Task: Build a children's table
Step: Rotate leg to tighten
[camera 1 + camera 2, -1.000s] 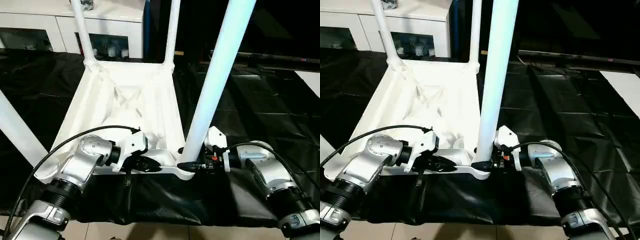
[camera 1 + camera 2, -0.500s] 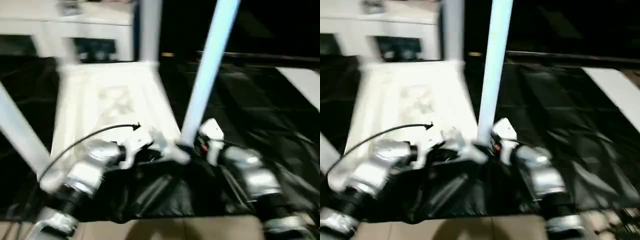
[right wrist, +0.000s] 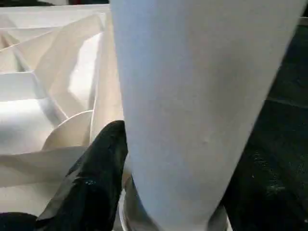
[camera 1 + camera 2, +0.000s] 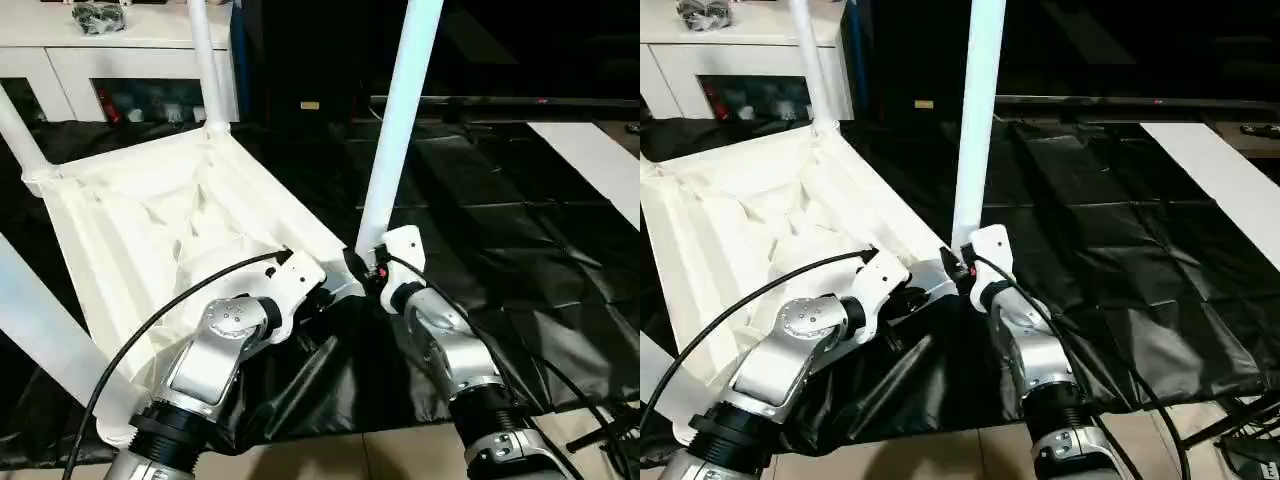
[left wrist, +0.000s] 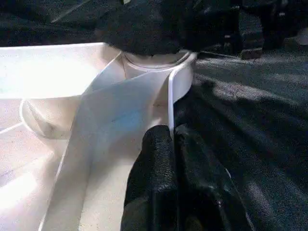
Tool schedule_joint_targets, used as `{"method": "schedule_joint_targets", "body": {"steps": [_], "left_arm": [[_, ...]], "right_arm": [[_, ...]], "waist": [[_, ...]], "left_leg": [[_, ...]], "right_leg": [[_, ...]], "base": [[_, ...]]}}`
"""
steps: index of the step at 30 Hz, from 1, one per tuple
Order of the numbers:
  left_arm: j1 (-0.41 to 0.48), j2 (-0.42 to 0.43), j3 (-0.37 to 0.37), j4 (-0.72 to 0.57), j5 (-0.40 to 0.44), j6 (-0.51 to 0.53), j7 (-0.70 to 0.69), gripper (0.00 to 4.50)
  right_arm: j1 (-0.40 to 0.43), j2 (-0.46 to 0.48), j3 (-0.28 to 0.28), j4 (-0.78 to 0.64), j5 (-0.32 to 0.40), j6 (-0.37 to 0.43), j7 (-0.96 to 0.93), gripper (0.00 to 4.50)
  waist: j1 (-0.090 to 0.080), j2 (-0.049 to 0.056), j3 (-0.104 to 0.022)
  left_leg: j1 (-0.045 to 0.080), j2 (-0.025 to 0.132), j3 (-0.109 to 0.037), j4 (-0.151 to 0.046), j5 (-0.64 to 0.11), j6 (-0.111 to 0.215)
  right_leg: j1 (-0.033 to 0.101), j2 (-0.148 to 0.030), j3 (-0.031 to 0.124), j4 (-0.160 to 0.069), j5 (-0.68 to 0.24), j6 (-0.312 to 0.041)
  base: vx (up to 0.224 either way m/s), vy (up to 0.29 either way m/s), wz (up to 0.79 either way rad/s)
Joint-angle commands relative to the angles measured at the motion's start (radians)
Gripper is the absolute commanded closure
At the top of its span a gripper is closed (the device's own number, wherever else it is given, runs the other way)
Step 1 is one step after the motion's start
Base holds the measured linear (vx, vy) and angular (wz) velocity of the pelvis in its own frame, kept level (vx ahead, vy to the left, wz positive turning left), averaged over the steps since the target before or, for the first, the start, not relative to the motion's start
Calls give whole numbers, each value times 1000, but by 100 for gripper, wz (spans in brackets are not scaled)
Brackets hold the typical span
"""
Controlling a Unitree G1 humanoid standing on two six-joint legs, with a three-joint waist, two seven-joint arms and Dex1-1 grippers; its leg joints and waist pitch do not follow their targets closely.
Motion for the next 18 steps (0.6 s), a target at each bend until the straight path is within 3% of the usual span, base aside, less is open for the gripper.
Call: {"method": "schedule_joint_targets", "body": {"steps": [1, 5, 7, 8, 12, 16, 18], "left_arm": [[-11, -15, -87, -18, -52, -39, -76, 450], [-7, 50, -66, -1, -72, -99, -158, 450], [-12, 86, -56, 18, -86, -144, -208, 450], [-13, 88, -55, 19, -87, -144, -210, 450], [-33, 149, -38, 53, -117, -179, -294, 450], [-70, 214, -37, 110, -138, -237, -395, 450], [-70, 214, -37, 110, -138, -237, -395, 450]], "right_arm": [[-1, -6, 77, -14, 1, 27, 113, 167], [23, -108, 94, -80, 22, 22, 272, 167], [37, -167, 100, -116, 52, 26, 373, 167], [37, -170, 101, -117, 53, 26, 379, 167], [60, -274, 122, -169, 93, 20, 575, 167], [77, -367, 163, -219, 124, 23, 758, 167], [77, -367, 163, -219, 124, 23, 758, 167]], "waist": [[10, 7, -39], [21, 7, -43], [26, 10, -49], [28, 11, -50], [47, 14, -53], [58, 12, -46], [60, 12, -47]], "left_leg": [[-7, 12, 1, -71, -378, 18], [-7, 12, 8, -65, -308, 36], [-10, 13, 12, -55, -207, 67], [-12, 12, 11, -55, -185, 74], [0, 13, 17, -45, -120, 110], [0, 15, 17, -49, -176, 101], [3, 16, 17, -51, -192, 92]], "right_leg": [[30, -25, 23, -78, -352, -137], [36, -24, 26, -68, -250, -173], [45, -23, 26, -50, -98, -221], [49, -24, 24, -46, -73, -229], [49, -22, 25, -35, 27, -269], [50, -26, 24, -40, -66, -264], [48, -27, 25, -42, -96, -257]], "base": [[0, 0, 0], [0, 0, 0], [26, -3, 2], [0, 0, 0], [0, 0, 0], [0, 0, 0], [0, 0, 0]]}}
